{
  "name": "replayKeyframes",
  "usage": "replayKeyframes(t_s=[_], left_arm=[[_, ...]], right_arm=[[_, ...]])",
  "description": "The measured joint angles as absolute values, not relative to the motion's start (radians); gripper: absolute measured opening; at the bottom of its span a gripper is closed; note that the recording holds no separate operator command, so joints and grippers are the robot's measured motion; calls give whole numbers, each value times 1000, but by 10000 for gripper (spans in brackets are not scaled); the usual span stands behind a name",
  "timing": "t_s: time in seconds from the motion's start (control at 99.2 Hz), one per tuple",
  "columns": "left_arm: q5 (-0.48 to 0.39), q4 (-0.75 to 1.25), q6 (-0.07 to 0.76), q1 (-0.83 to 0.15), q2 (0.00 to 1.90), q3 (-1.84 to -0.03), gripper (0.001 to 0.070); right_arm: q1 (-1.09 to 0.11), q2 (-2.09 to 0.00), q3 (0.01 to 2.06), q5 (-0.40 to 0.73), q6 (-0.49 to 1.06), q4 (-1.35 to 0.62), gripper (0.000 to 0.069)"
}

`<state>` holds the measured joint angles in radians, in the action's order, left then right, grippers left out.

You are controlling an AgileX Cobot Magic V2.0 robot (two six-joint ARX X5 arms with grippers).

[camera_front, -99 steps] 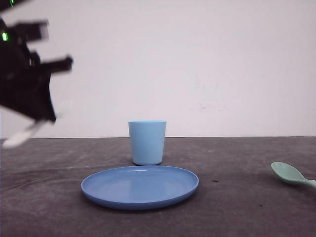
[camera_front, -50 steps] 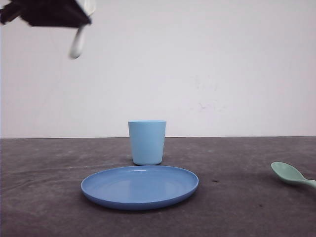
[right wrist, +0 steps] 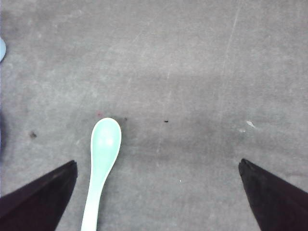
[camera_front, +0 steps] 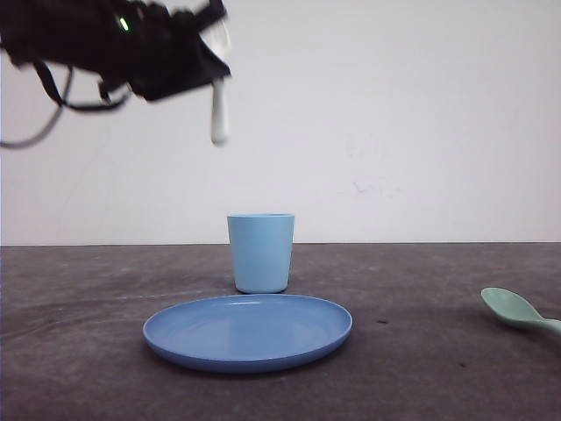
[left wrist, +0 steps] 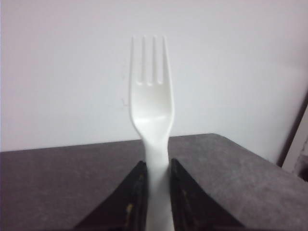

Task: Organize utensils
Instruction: 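Lift the white fork with the left gripper and carry it over the cup, then open the left gripper to drop the fork into the cup, withdraw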

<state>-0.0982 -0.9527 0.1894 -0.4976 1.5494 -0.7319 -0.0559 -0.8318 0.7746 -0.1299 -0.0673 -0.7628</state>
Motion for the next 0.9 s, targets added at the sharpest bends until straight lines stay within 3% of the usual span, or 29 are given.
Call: replayKeyframes(t_s=[0.272, 0.625, 0.897], left_arm=[[-109, -1131, 158, -516, 1757, -735, 46], [-111, -1132, 103, -522, 1923, -807, 46], [-111, -1090, 96, -522, 1946, -810, 46]], right_arm=[[-56, -832, 775, -130, -67, -790, 679], [-56, -832, 775, -130, -67, -807, 679], [-56, -832, 775, -130, -67, -812, 679]])
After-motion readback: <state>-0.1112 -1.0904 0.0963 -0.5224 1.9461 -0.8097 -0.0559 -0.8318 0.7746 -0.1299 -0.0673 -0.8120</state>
